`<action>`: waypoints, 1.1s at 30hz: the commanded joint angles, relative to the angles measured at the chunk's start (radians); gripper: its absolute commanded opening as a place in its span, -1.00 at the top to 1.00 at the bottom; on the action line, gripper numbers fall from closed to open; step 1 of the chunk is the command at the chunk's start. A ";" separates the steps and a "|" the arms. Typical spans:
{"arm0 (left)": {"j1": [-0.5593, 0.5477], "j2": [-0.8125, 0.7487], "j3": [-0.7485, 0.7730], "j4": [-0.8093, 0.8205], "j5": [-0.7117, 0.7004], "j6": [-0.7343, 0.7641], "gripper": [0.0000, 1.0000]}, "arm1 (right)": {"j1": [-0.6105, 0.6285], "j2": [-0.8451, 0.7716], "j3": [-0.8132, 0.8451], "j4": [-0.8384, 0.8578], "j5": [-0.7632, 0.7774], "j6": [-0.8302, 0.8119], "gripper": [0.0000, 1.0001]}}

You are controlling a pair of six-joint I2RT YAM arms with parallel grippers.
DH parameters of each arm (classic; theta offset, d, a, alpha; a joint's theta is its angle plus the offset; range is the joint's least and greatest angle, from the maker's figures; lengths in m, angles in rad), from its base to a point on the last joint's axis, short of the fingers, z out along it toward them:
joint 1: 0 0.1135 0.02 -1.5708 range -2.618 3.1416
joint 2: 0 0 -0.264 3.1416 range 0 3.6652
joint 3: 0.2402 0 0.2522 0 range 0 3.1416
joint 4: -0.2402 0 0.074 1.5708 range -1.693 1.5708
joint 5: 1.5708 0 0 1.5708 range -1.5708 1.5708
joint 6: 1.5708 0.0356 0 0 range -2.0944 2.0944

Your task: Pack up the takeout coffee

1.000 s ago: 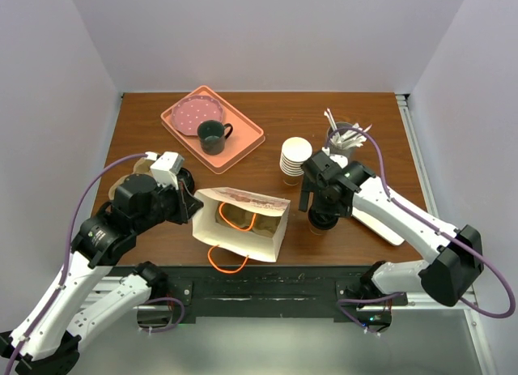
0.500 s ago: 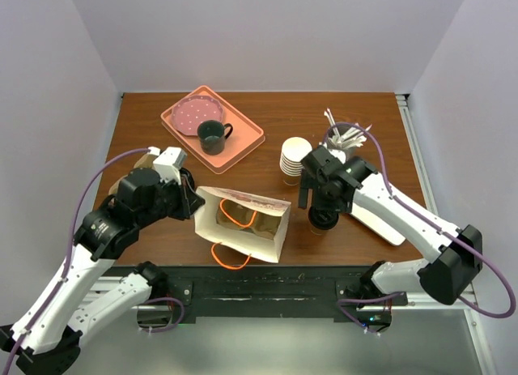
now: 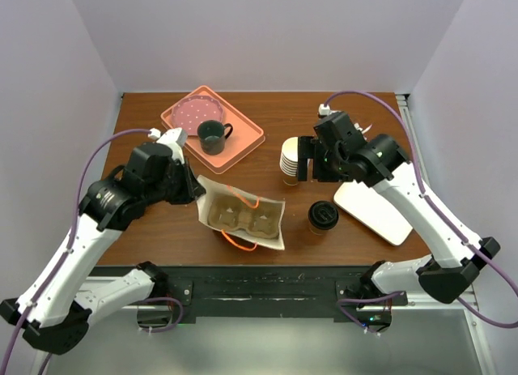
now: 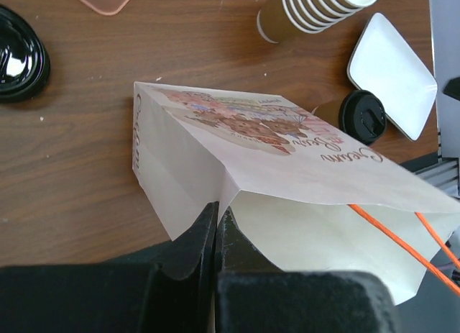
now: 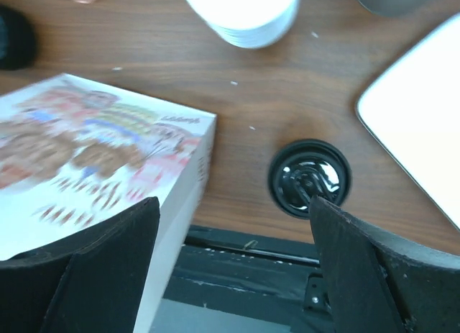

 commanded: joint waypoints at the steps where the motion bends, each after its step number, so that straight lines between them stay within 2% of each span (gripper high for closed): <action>1: 0.004 0.073 0.081 -0.095 -0.003 -0.083 0.96 | -0.002 0.006 0.115 -0.041 -0.130 -0.061 -0.75; 5: 0.004 0.076 0.069 -0.114 0.066 -0.162 0.85 | -0.002 -0.007 0.147 -0.069 -0.211 -0.019 -0.70; 8: 0.004 0.044 0.046 -0.109 0.116 -0.222 0.58 | -0.002 -0.021 0.137 -0.106 -0.269 0.023 -0.65; 13: 0.004 -0.042 -0.051 0.018 0.245 -0.298 0.15 | -0.002 -0.072 0.124 -0.136 -0.323 0.087 -0.57; 16: 0.005 -0.071 -0.120 0.072 0.312 -0.315 0.00 | -0.002 -0.115 0.118 -0.101 -0.323 0.144 -0.56; 20: 0.004 -0.058 -0.077 0.037 0.232 -0.246 -0.12 | -0.002 -0.153 0.085 -0.055 -0.345 0.277 -0.48; 26: 0.004 0.061 0.114 -0.031 0.114 -0.071 -0.22 | 0.000 -0.254 -0.046 0.054 -0.379 0.484 -0.30; 33: 0.004 0.191 0.259 -0.085 -0.058 0.142 -0.29 | 0.035 -0.205 -0.001 0.051 -0.244 0.580 -0.25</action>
